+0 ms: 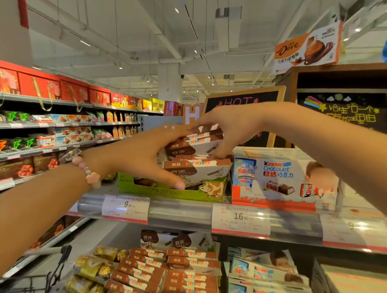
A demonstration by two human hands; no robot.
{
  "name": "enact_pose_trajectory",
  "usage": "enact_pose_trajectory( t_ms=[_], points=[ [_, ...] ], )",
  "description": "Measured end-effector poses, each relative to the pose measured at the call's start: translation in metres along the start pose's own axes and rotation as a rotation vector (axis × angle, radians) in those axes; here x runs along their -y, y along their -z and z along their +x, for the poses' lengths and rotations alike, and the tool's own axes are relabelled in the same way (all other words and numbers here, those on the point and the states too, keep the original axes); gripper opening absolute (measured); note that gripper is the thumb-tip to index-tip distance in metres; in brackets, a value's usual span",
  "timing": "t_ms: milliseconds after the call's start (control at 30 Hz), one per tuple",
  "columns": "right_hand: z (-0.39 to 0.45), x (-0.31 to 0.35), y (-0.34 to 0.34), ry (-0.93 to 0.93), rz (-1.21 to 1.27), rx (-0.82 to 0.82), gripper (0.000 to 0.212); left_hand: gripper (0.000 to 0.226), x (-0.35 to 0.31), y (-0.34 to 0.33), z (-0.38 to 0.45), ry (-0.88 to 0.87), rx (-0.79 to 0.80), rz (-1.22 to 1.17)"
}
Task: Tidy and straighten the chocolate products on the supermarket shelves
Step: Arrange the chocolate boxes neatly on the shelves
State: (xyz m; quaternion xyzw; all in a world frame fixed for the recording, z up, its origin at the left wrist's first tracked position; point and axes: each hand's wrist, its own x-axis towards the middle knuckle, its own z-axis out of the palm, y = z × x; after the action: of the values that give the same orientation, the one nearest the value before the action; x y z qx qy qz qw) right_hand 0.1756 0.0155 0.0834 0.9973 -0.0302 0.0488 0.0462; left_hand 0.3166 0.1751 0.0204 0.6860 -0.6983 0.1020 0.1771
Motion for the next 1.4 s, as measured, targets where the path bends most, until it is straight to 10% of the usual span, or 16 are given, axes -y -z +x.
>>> enact_pose_trajectory(
  t_ms=[333,500,933,1400],
  points=[
    [-0.01,-0.021,-0.009,-0.04,0.079,-0.282,0.063,0.08,0.014,0.006,0.024,0.127,-0.031,-0.121],
    [-0.02,-0.035,-0.014,-0.188,0.369,-0.017,0.086,0.079,0.019,0.005,0.032,0.142,0.006,-0.184],
    [-0.028,-0.048,-0.037,-0.171,0.418,-0.082,0.032,0.101,0.026,0.003,0.044,0.232,0.059,-0.273],
    [-0.004,-0.036,-0.042,-0.034,0.501,-0.379,0.035,0.08,0.033,0.004,0.041,0.196,0.096,-0.332]
  ],
)
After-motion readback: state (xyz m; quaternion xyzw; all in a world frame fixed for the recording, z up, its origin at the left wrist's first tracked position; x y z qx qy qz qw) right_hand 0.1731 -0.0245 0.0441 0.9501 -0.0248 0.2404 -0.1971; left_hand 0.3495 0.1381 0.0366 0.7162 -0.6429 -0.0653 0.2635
